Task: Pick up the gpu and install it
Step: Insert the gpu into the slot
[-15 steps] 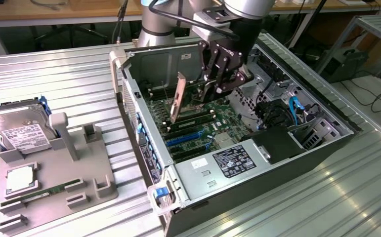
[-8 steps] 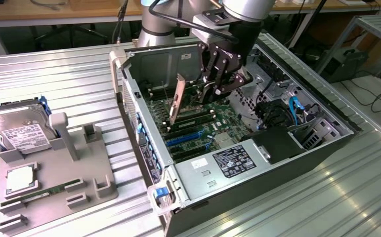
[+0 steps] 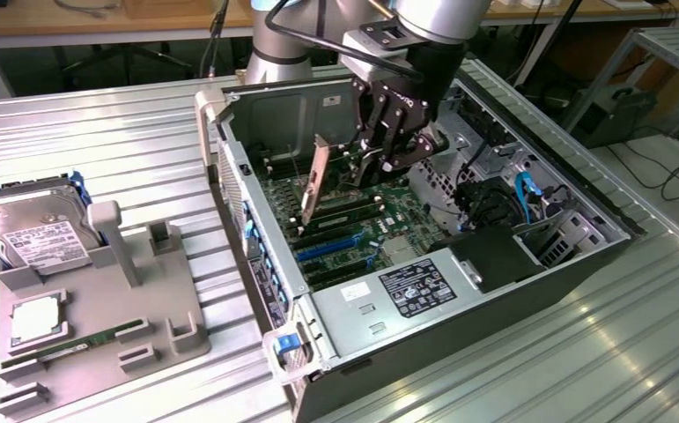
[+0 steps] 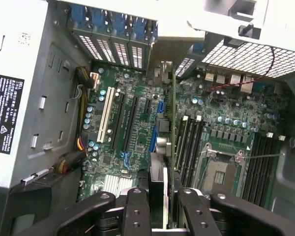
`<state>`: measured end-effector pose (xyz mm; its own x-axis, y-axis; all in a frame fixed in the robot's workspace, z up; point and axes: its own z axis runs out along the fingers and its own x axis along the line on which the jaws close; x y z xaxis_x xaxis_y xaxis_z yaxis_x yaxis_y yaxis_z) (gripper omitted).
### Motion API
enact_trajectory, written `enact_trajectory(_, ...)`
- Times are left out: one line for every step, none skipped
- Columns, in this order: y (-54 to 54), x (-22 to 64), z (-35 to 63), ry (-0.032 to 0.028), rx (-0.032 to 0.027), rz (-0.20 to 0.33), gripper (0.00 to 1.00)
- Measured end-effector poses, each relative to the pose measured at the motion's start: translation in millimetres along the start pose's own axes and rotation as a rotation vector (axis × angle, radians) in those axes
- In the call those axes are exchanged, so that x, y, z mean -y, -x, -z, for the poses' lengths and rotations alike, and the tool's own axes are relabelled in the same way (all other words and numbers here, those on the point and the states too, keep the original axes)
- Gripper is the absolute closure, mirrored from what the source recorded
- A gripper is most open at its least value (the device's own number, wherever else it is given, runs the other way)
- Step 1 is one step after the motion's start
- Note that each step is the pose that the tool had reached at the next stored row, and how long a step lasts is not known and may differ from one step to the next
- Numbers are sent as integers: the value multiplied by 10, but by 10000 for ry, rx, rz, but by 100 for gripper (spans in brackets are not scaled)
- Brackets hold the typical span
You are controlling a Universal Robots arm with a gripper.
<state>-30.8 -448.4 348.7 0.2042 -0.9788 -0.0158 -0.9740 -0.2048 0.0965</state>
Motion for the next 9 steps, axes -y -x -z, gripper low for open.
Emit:
enact_trajectory(0, 1, -5, 5, 0, -5, 73)
enact_trajectory(0, 1, -10, 7, 1, -16, 73)
enact_trajectory(0, 1, -13, 8, 3, -35, 73)
enact_trajectory(0, 2, -16, 9, 7, -64, 73)
enact_trajectory(1, 2, -20, 10, 11, -96, 73)
enact_trajectory(1, 3, -24, 13, 18, -149, 73)
enact_trajectory(1, 4, -31, 21, 32, -273, 73)
enact_trajectory(1, 4, -36, 22, 41, -372, 73)
enact_trajectory(1, 5, -42, 21, 55, -507, 73)
